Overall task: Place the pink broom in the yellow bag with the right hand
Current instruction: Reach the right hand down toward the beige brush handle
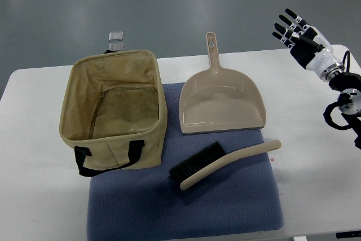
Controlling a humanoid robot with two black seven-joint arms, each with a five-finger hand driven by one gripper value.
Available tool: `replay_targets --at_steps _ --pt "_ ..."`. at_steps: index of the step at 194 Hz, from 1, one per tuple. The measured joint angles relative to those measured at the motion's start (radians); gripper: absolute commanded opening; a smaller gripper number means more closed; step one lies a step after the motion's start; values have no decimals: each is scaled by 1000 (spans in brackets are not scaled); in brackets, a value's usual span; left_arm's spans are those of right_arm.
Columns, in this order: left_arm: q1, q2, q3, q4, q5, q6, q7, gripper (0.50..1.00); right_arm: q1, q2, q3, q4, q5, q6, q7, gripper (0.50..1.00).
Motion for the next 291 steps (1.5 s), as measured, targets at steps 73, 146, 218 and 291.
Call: replay_targets --at_steps 73,146,218,291 --pt "0 0 0 0 0 0 0 1000 5 -6 -4 0 -3 14 0 930" --pt "0 0 0 -1 0 0 0 1000 76 -132 -277 67 -9 172 19 928" --pt "0 0 0 -1 0 0 0 1000 162 -329 -524 357 -447 174 187 924" --pt "0 0 0 -1 0 0 0 1000 164 -381 -686 628 -981 -135 228 917"
